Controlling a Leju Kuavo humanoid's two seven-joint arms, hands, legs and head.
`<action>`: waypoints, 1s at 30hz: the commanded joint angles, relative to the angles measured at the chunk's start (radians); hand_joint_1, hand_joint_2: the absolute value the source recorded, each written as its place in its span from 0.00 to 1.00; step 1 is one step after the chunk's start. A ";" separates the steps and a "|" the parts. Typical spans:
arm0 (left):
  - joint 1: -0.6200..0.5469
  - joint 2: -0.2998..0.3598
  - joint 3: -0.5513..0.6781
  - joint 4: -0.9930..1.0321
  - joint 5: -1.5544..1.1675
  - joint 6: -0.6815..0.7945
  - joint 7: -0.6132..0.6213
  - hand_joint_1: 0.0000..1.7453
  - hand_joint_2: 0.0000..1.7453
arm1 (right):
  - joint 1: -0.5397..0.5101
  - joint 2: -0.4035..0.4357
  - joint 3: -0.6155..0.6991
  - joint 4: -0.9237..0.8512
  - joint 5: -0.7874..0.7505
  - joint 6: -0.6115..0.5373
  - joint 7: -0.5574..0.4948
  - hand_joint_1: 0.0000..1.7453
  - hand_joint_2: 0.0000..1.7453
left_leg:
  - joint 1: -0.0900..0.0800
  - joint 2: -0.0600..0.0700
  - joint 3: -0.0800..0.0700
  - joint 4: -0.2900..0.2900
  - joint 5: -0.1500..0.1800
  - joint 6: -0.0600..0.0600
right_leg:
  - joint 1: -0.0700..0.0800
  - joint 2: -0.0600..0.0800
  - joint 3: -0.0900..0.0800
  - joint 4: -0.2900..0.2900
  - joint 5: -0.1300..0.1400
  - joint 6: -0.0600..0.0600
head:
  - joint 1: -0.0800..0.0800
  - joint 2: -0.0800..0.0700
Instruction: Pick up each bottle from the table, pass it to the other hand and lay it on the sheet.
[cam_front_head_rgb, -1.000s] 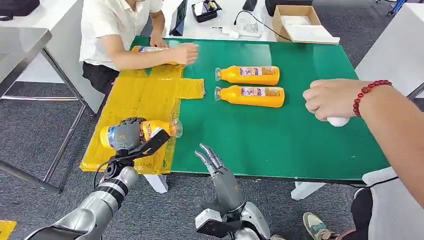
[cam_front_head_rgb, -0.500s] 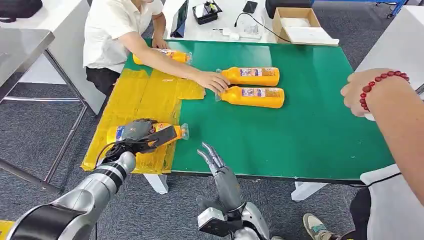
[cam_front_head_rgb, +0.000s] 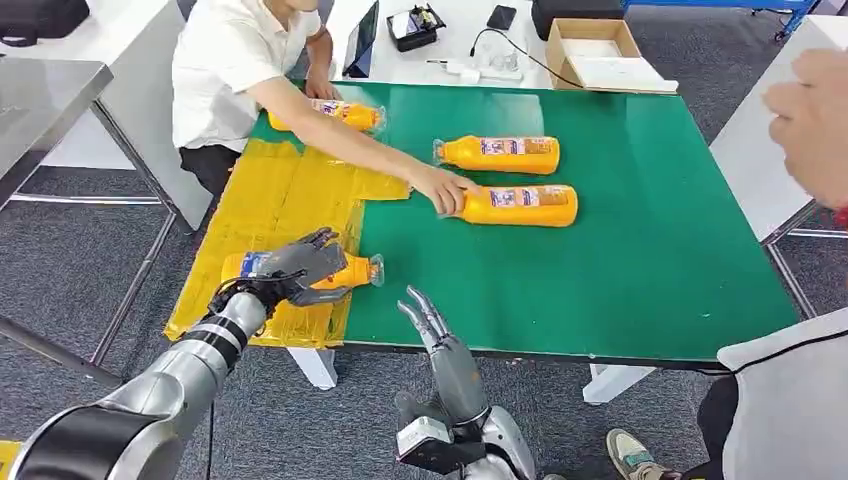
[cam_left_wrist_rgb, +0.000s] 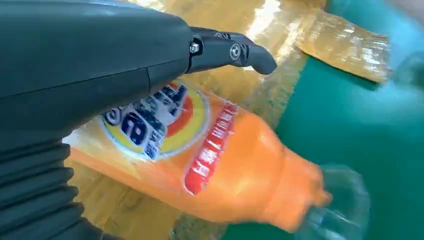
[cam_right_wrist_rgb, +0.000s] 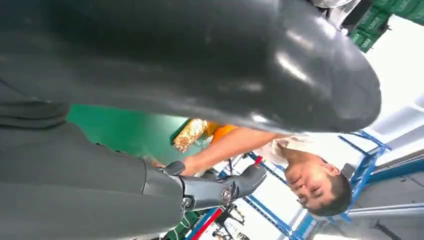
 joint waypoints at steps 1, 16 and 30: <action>0.046 0.016 0.049 0.029 0.167 -0.181 -0.136 0.00 0.00 | -0.065 0.000 0.009 0.131 -0.035 -0.044 -0.024 0.00 0.00 | 0.000 0.004 0.004 -0.002 -0.001 -0.001 | 0.000 0.003 0.002 -0.001 0.000 -0.001 | 0.000 0.000; 0.561 -0.010 -0.164 -1.134 0.613 0.626 -0.225 0.00 1.00 | 0.002 -0.177 -0.313 0.080 0.467 -0.236 0.325 0.00 1.00 | -0.001 0.002 -0.007 0.000 -0.002 0.000 | -0.001 0.000 -0.008 -0.001 -0.001 0.000 | 0.000 0.000; 0.620 0.012 -0.205 -1.241 0.836 0.560 -0.243 0.00 1.00 | -0.195 -0.228 -0.379 0.466 0.692 -0.262 0.473 0.00 1.00 | -0.001 0.004 -0.006 -0.001 -0.003 0.000 | 0.000 0.003 -0.008 -0.002 0.000 0.000 | 0.000 0.000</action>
